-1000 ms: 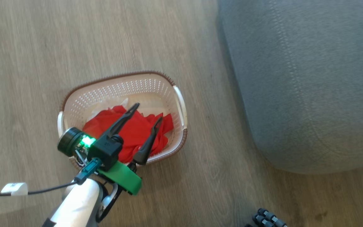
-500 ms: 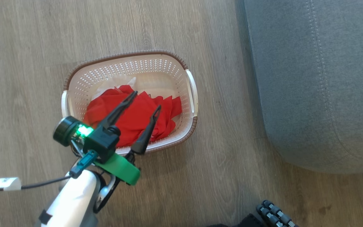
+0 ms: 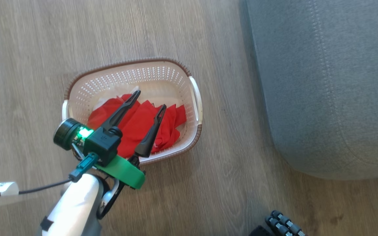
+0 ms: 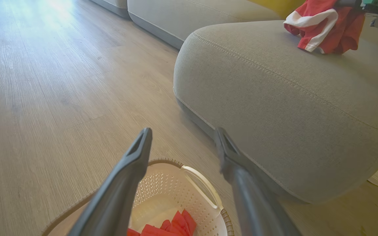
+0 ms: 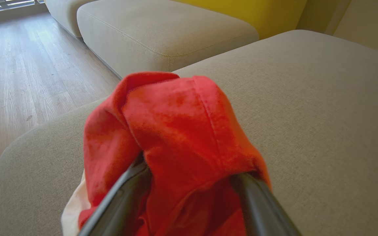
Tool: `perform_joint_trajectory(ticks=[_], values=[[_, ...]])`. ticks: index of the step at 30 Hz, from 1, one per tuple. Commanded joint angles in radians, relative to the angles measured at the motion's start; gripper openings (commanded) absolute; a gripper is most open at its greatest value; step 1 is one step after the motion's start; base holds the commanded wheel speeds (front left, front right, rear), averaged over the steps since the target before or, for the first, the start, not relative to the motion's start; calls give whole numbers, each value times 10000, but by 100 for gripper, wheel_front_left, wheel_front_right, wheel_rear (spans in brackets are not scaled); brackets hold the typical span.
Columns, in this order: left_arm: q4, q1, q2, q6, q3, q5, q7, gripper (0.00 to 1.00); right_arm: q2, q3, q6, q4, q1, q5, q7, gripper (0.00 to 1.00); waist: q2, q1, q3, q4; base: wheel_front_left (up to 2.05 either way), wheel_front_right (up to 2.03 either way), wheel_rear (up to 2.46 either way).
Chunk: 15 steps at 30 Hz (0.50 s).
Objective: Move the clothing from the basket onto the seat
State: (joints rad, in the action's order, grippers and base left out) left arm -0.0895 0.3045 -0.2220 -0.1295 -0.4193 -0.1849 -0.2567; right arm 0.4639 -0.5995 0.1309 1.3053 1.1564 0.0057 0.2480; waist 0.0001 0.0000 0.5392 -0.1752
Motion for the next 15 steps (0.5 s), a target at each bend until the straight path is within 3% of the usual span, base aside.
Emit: perform_joint_trajectory(ticks=[1, 15], values=[[230, 74, -29, -11, 272, -8, -51, 100, 160, 8, -2, -227, 109, -139, 93, 100, -1, 0, -176, -65, 0, 0, 0], [-252, -282, 1015, -11, 63, -273, -51, 100, 514, 461, -2, -172, -100, -822, -206, 100, -1, 0, -2258, -208, 0, 0, 0]])
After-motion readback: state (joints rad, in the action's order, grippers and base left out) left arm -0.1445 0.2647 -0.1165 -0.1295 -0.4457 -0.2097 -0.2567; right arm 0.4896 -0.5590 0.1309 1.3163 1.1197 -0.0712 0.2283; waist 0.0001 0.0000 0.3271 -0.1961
